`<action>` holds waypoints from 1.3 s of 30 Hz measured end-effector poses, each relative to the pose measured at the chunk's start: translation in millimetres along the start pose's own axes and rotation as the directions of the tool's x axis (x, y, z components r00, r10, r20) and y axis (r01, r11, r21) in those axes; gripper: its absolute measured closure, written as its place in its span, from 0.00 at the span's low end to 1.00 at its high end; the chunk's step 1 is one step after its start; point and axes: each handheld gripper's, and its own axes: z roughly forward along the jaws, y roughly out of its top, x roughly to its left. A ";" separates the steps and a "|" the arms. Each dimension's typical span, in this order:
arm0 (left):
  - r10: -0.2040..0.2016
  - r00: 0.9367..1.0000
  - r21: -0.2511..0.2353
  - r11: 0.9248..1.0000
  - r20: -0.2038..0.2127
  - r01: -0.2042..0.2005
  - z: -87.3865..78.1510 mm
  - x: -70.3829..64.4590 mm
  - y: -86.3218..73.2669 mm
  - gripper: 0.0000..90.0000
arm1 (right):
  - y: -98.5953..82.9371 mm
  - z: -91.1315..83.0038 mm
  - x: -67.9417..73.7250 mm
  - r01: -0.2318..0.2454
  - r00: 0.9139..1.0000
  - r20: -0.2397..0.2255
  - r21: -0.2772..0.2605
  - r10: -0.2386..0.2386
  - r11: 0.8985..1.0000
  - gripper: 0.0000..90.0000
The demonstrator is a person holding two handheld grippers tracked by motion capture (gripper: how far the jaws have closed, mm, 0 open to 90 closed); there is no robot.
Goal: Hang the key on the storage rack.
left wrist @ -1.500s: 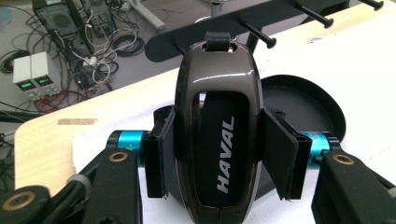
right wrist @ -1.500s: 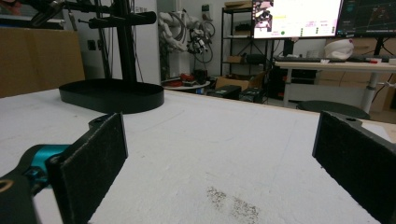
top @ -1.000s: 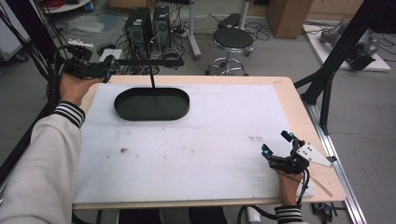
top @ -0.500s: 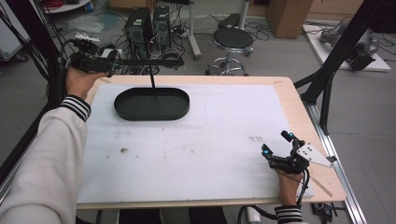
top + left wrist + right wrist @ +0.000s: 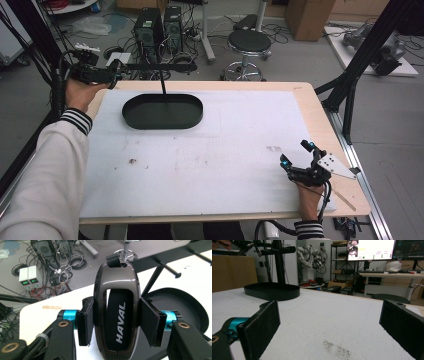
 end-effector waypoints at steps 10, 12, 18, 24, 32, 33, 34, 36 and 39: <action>-0.011 1.000 0.014 1.000 -0.005 0.011 4.4 4.1 -20.4 0.54 | 0.0 0.3 0.3 0.001 1.000 0.000 -0.003 -0.001 1.000 0.02; -0.005 1.000 0.031 1.000 -0.005 0.005 5.8 4.4 -22.1 0.54 | 0.1 0.2 0.4 -0.001 1.000 0.000 -0.002 0.001 1.000 0.02; -0.007 1.000 0.039 0.999 -0.002 0.007 12.0 3.8 -31.9 0.54 | 0.0 0.3 0.3 0.001 1.000 -0.001 -0.003 -0.001 1.000 0.02; -0.006 1.000 0.054 0.999 0.003 0.005 21.1 1.4 -44.5 0.54 | 0.0 0.4 0.3 0.003 1.000 -0.001 -0.005 -0.003 1.000 0.02; -0.011 1.000 0.058 0.998 0.007 0.011 30.1 0.0 -53.1 0.54 | 0.0 0.4 0.3 0.003 1.000 -0.002 -0.005 -0.003 1.000 0.02; -0.010 1.000 0.055 0.998 0.008 0.010 31.2 -0.2 -53.8 0.54 | 0.0 0.3 0.3 0.002 1.000 -0.001 -0.003 -0.002 1.000 0.02; -0.009 1.000 0.053 0.999 0.008 0.009 32.0 -0.4 -54.5 0.54 | -0.1 0.4 0.3 0.004 1.000 -0.001 -0.005 -0.004 1.000 0.02; -0.010 1.000 0.039 0.999 0.003 0.010 34.0 -1.2 -56.5 0.54 | -0.1 0.4 0.3 0.005 1.000 -0.001 -0.005 -0.005 1.000 0.02; 0.040 0.999 -0.005 0.999 0.007 -0.040 36.0 -3.1 -60.5 0.51 | -0.1 0.4 0.2 0.006 1.000 -0.001 -0.005 -0.006 1.000 0.02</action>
